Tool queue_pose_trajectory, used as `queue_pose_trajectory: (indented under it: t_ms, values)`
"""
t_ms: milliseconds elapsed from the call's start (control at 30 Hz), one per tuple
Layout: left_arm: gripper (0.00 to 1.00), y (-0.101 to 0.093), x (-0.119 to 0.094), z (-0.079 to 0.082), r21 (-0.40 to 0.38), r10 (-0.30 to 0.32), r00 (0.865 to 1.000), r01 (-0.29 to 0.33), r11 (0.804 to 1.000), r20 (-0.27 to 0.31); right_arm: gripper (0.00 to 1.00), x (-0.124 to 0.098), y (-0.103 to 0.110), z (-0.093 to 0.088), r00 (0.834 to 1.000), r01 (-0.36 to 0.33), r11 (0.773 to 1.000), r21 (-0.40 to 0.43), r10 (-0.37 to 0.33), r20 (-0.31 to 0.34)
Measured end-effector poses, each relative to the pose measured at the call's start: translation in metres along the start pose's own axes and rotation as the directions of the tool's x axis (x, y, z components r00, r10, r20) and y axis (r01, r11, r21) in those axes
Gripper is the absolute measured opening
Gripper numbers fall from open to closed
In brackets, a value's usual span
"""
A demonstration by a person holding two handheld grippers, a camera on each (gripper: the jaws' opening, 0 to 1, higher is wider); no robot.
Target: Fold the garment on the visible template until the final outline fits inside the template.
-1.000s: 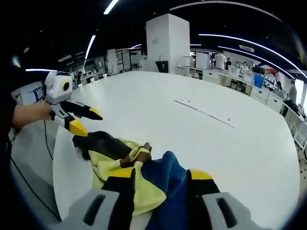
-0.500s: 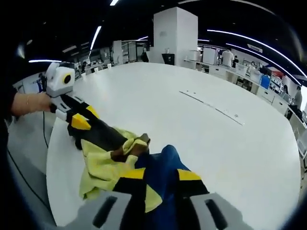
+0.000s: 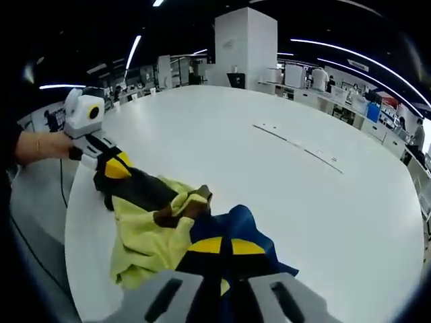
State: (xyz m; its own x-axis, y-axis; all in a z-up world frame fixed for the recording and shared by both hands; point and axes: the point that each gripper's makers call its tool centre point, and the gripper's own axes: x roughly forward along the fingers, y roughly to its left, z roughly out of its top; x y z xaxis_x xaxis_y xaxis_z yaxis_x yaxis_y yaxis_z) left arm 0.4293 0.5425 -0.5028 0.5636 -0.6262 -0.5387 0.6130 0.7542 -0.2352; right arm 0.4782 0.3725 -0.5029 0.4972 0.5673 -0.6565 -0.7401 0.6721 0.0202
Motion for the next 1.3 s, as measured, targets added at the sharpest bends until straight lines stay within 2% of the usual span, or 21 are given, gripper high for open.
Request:
queue_pose_trajectory:
  t_ms: [367,600,700,867,1300]
  values:
    - [0.00,-0.003,-0.016,0.018,-0.011,-0.009,1.000,0.009,1.000,0.027,0.00,-0.016,0.002,0.007,0.999,0.038,0.999,-0.023,-0.037,0.027]
    - [0.00,-0.004,-0.031,0.037,0.027,0.004,0.999,-0.005,1.000,0.047,0.00,-0.022,-0.009,0.012,0.996,0.078,0.997,-0.027,-0.077,0.045]
    - [0.00,-0.003,-0.036,0.044,0.021,0.020,0.998,-0.021,1.000,0.052,0.00,-0.032,-0.018,0.021,0.990,0.125,0.992,-0.022,-0.123,0.075]
    - [0.00,0.006,-0.042,0.049,0.024,0.059,0.998,-0.060,0.998,0.039,0.00,-0.043,-0.023,0.027,0.984,0.151,0.988,-0.016,-0.149,0.097]
    - [0.00,0.024,-0.059,0.076,0.049,0.103,0.990,-0.108,0.993,0.095,0.00,-0.057,-0.039,0.049,0.968,0.207,0.978,-0.012,-0.203,0.146]
